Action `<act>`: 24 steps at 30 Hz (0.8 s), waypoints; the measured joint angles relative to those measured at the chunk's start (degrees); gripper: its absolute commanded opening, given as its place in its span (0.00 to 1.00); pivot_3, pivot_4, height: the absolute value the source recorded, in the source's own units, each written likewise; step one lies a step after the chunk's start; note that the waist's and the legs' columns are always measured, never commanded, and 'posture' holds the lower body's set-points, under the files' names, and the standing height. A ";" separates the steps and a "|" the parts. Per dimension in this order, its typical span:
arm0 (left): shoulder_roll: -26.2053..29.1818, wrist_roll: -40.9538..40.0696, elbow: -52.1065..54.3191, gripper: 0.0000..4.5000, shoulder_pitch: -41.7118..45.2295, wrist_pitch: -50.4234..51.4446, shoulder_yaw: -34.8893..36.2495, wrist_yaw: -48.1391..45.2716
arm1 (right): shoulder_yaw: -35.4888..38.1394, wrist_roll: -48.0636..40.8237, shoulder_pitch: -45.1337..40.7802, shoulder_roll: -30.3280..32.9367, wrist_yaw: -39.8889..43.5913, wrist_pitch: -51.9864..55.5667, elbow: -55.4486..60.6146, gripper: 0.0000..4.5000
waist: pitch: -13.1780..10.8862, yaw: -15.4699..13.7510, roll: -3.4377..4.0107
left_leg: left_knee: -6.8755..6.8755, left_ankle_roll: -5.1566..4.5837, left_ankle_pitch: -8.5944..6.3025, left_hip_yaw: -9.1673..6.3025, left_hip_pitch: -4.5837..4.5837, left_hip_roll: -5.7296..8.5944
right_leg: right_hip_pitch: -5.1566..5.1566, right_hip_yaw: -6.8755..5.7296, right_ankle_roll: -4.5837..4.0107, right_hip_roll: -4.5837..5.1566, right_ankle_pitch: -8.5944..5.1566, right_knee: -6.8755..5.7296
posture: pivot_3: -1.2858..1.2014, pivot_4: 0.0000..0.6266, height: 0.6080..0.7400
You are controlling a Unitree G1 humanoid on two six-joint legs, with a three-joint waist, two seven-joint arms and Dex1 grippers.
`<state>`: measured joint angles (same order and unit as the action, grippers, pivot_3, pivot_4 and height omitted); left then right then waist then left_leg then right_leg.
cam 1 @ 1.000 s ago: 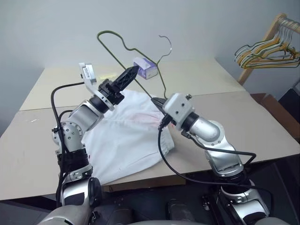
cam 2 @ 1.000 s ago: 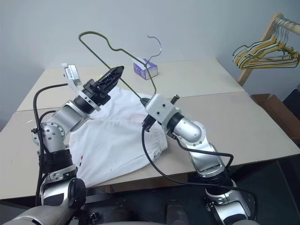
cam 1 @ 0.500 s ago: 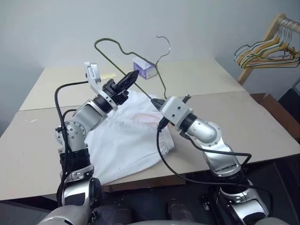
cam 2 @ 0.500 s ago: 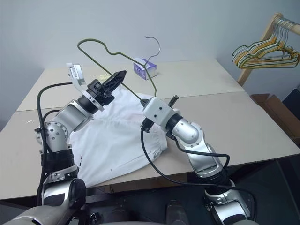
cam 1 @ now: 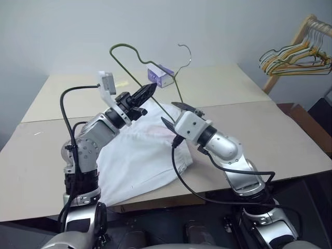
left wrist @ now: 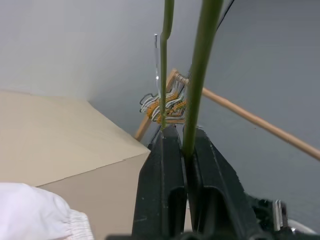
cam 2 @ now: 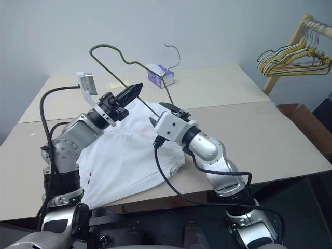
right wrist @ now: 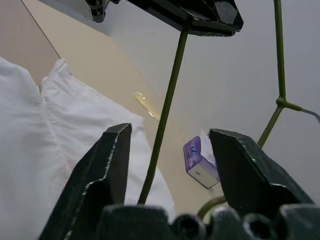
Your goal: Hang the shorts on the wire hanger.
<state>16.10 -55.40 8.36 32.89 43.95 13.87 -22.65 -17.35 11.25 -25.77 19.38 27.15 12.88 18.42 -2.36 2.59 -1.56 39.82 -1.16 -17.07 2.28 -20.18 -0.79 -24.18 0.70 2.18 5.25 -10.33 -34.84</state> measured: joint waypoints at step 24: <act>19.20 -8.71 -9.20 0.00 1.45 -0.49 7.71 -43.92 | 13.36 -52.10 -16.61 13.30 38.56 46.17 -14.32 0.92 | -0.05 -0.29 0.00 | -0.02 -0.04 -0.02 0.08 -0.10 -0.09 | -0.06 -0.09 -0.01 0.00 -0.08 0.04 | 0.52 0.00 1.00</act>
<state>35.30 -64.11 -0.84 34.34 43.46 21.58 -66.57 -3.99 -40.85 -42.38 32.68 65.71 59.05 4.10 -2.41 2.30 -1.56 39.80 -1.20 -17.09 2.36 -20.29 -0.88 -24.25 0.61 2.17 5.26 -10.41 -34.80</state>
